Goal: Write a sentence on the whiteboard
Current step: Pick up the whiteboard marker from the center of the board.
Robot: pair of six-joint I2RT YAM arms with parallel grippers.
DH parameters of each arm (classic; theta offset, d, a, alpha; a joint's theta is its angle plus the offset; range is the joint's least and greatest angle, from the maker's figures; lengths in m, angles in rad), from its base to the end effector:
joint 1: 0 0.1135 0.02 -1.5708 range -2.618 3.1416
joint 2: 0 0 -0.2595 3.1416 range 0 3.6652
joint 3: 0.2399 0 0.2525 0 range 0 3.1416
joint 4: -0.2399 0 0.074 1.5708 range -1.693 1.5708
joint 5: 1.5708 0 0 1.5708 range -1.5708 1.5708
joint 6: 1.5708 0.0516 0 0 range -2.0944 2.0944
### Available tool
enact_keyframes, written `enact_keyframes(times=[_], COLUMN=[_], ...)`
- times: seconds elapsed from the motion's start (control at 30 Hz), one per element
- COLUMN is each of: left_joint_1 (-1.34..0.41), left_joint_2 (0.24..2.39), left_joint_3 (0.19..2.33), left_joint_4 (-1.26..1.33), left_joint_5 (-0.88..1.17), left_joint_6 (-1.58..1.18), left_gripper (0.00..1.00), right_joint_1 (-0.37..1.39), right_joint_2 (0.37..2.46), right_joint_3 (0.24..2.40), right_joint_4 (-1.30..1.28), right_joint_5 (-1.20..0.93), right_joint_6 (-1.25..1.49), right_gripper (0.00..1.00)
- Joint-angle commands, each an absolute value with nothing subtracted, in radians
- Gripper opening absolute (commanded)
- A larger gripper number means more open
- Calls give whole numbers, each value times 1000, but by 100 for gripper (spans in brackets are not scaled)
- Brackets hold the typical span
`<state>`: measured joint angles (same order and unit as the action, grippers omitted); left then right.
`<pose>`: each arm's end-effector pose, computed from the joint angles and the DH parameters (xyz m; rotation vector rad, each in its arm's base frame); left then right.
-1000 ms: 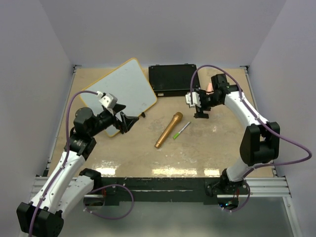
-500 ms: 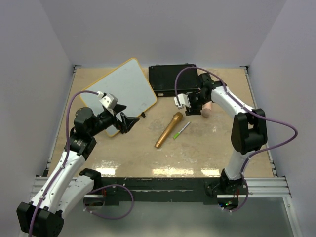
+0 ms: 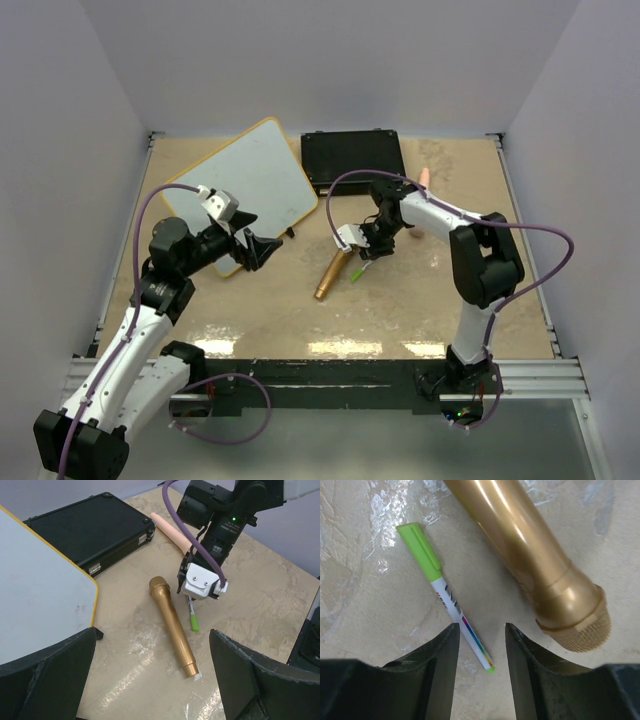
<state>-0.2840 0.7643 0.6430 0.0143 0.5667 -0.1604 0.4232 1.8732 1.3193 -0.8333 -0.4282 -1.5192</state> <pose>0.1845 -0.0827 0.3104 0.5390 1.6393 -0.8047 0.3190 0.1672 0.1643 -2.2927 1.5008 0.3771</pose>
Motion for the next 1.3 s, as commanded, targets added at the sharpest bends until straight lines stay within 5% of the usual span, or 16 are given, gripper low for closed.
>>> enact_keyframes(times=[0.0, 0.4, 0.87, 1.27], left_joint_1=[-290, -288, -290, -350], left_joint_2=[755, 761, 793, 980], left_joint_3=[650, 649, 641, 502], left_joint_4=[67, 71, 90, 360], left_joint_5=[588, 604, 655, 744], left_joint_6=[-141, -143, -169, -635], left_gripper=[100, 100, 100, 94], right_joint_1=[439, 448, 446, 426], right_joint_2=[1882, 1899, 1850, 1563], right_joint_3=[1305, 1262, 1177, 1055], right_joint_4=[-816, -805, -825, -755], right_joint_5=[-388, -348, -336, -498], right_joint_6=[-1528, -1545, -1549, -1467], right_gripper=[44, 36, 9, 1])
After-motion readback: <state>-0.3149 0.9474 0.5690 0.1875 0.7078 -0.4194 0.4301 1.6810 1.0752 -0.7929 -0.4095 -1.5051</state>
